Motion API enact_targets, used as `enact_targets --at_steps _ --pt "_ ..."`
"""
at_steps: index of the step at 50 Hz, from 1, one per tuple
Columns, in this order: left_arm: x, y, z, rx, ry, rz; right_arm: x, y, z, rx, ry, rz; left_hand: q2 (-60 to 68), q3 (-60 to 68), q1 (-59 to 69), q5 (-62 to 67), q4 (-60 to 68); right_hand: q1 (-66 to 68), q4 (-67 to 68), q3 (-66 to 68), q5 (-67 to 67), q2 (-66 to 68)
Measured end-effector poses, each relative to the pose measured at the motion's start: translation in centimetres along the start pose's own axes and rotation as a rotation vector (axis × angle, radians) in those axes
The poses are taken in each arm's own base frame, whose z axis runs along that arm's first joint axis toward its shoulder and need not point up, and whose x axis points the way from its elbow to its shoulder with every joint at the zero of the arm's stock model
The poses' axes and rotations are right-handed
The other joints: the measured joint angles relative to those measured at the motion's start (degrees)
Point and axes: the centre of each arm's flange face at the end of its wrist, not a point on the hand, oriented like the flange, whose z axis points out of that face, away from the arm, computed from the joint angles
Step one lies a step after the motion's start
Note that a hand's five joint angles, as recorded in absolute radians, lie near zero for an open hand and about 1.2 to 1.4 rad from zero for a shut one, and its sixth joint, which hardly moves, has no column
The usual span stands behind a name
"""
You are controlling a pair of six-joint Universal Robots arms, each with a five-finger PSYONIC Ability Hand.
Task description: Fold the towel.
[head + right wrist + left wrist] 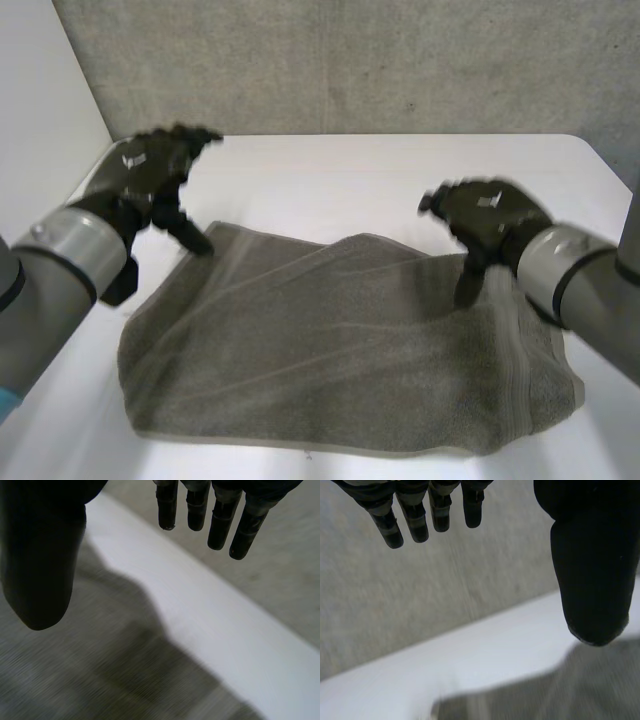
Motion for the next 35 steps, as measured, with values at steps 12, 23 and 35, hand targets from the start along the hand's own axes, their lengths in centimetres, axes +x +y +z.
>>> enact_targets --at_steps 12,23,35 --pt "-2.6 7.6 -2.7 -0.246 0.101 0.174 -1.8 7.0 -2.1 -0.167 -0.231 -0.017 0.9 0.9 1.0 0.0 0.9 0.5 0.0 0.1 0.1 0.1" --pt "-3.6 11.3 -5.3 -0.351 0.156 0.232 -3.8 11.3 -3.9 -0.212 -0.307 -0.02 3.4 3.4 3.7 2.6 3.5 2.8 0.7 2.2 3.4 1.4" --pt "-4.6 13.3 -6.6 -0.404 0.175 0.276 -4.7 13.4 -4.2 -0.176 -0.283 -0.045 7.2 7.1 7.3 6.3 7.2 18.4 16.8 18.4 18.7 17.9"
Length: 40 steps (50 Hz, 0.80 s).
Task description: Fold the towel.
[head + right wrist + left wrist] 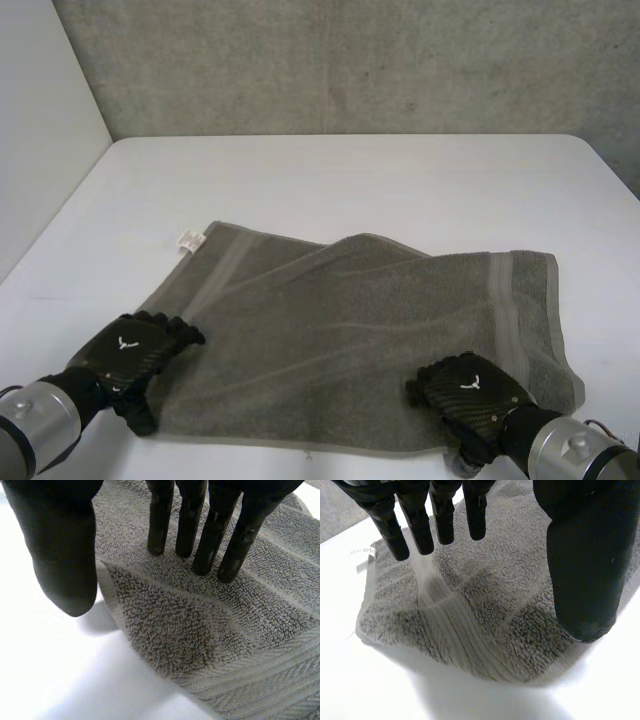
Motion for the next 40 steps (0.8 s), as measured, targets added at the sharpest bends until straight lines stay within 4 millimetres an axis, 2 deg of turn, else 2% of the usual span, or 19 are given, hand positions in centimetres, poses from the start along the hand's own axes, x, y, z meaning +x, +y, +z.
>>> enact_targets --at_steps 7,23,40 --pt "-0.2 0.4 -0.1 -0.001 0.006 -0.023 0.1 0.4 0.4 0.038 0.031 -0.023 0.2 0.3 0.3 0.1 0.1 19.7 19.7 19.3 19.1 19.6" --pt "0.3 0.9 -0.3 -0.016 0.021 -0.046 1.5 -0.5 0.8 0.129 0.14 -0.041 4.6 4.7 4.8 4.5 4.6 42.1 41.3 40.7 41.6 40.8" --pt "0.5 1.4 -0.3 -0.032 0.027 -0.062 2.3 -0.9 1.0 0.156 0.204 0.066 15.4 15.4 15.5 15.0 15.2 42.6 42.0 41.8 42.3 41.3"
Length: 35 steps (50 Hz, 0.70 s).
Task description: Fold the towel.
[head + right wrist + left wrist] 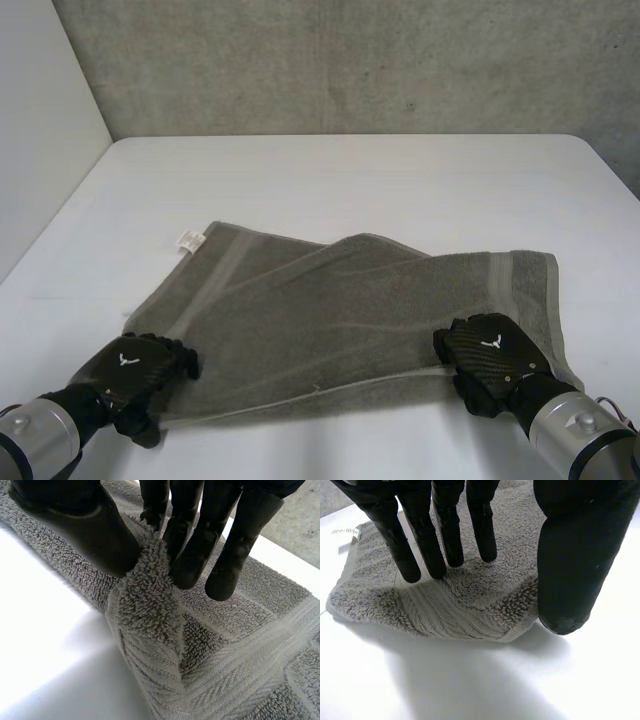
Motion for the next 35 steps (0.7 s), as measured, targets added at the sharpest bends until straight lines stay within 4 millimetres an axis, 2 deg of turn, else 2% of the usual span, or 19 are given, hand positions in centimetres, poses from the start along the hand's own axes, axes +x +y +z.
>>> enact_targets --at_steps 7,11,15,18,28,35 --pt "-0.2 0.1 0.3 0.005 -0.006 0.006 0.1 0.0 0.0 -0.002 0.006 0.003 8.6 8.3 8.6 8.5 8.6 0.0 0.0 0.0 0.0 0.0" --pt "-0.3 0.2 0.5 0.009 -0.009 0.009 0.3 0.0 0.1 -0.005 0.018 0.013 16.0 16.0 16.0 16.2 16.3 0.0 0.0 0.0 0.0 0.0" --pt "-0.6 0.1 0.9 0.028 -0.021 0.022 0.4 0.0 0.1 -0.007 0.028 0.024 29.5 29.4 29.2 29.6 29.7 0.1 0.3 0.1 0.0 0.2" --pt "-0.8 0.0 1.1 0.045 -0.03 0.032 0.5 -0.1 0.1 -0.004 0.034 0.025 34.2 34.1 32.6 33.8 34.4 0.2 0.5 0.6 0.0 0.8" --pt "-1.9 -1.7 1.1 0.12 -0.067 -0.019 1.0 -2.1 -0.9 0.02 0.055 -0.007 36.6 36.5 34.2 35.6 36.8 1.5 3.1 2.9 2.2 2.8" --pt "-2.8 -3.3 1.2 0.178 -0.079 -0.094 1.5 -3.5 -1.3 -0.032 0.044 -0.041 36.7 36.6 34.4 35.9 36.9 1.5 3.1 2.9 2.2 2.8"
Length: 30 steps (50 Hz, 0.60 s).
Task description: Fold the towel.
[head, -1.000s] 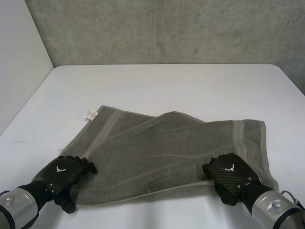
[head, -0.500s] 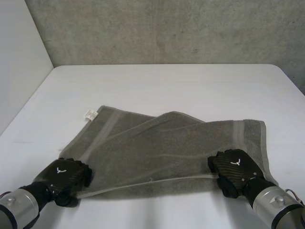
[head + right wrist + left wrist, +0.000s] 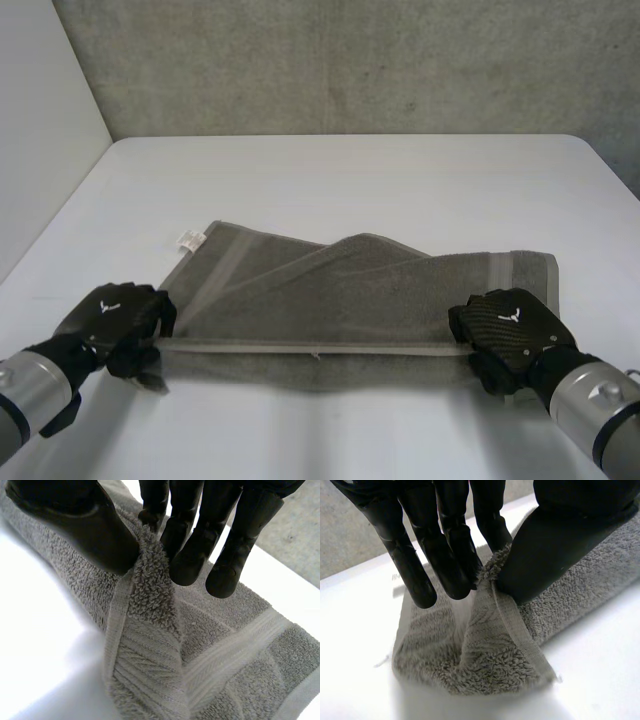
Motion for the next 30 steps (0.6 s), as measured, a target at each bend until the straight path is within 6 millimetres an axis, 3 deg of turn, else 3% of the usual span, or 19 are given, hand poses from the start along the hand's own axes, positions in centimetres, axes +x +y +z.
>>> enact_targets --at_steps 6,10,14,17,19,20,22,24,25,30 --pt "0.1 -0.9 1.7 0.013 0.044 0.007 1.1 -0.5 2.0 -0.055 0.007 -0.058 0.0 0.0 0.2 0.0 0.0 0.0 0.0 0.0 0.1 0.0" --pt "-0.1 -2.0 4.1 0.03 0.059 0.052 2.7 -1.4 4.7 -0.052 0.055 -0.111 0.0 0.0 0.2 0.0 0.0 0.0 0.0 0.0 0.1 0.0" --pt "-1.0 -4.6 7.1 0.095 0.025 0.116 5.0 -4.1 8.0 0.037 0.15 -0.171 0.0 0.1 0.9 0.6 0.0 0.0 0.0 0.0 0.1 0.0" --pt "-1.9 -8.1 9.3 0.202 -0.025 0.175 7.1 -7.5 10.1 0.171 0.244 -0.211 0.0 0.1 0.9 0.7 0.0 0.0 0.0 0.0 0.1 0.0" --pt "-2.5 -11.9 10.7 0.328 -0.075 0.22 9.0 -11.3 11.4 0.321 0.336 -0.242 0.0 0.1 0.9 0.7 0.0 0.0 0.0 0.0 0.1 0.0" --pt "-2.6 -12.9 11.0 0.365 -0.088 0.228 9.4 -12.1 11.6 0.356 0.356 -0.248 0.0 0.1 0.9 0.7 0.0 0.0 0.0 0.0 0.1 0.0" --pt "-3.1 -17.3 11.5 0.518 -0.144 0.246 11.1 -16.1 11.7 0.519 0.445 -0.274 0.1 0.1 0.9 0.7 0.0 0.2 0.0 0.0 0.1 0.0" --pt "-3.5 -21.2 11.2 0.665 -0.195 0.238 12.4 -19.2 11.3 0.656 0.516 -0.292 0.1 0.1 0.9 0.7 0.1 0.2 0.0 0.0 0.1 0.0" --pt "-3.8 -24.0 10.7 0.779 -0.23 0.216 13.1 -21.4 10.7 0.755 0.565 -0.304 0.1 0.1 0.9 0.7 0.1 0.2 0.0 0.0 0.1 0.0" --pt "-4.5 -30.6 7.9 1.078 -0.275 0.082 14.5 -26.1 8.3 0.986 0.668 -0.323 0.1 0.1 1.1 0.8 0.1 0.2 0.0 0.0 0.4 0.0"
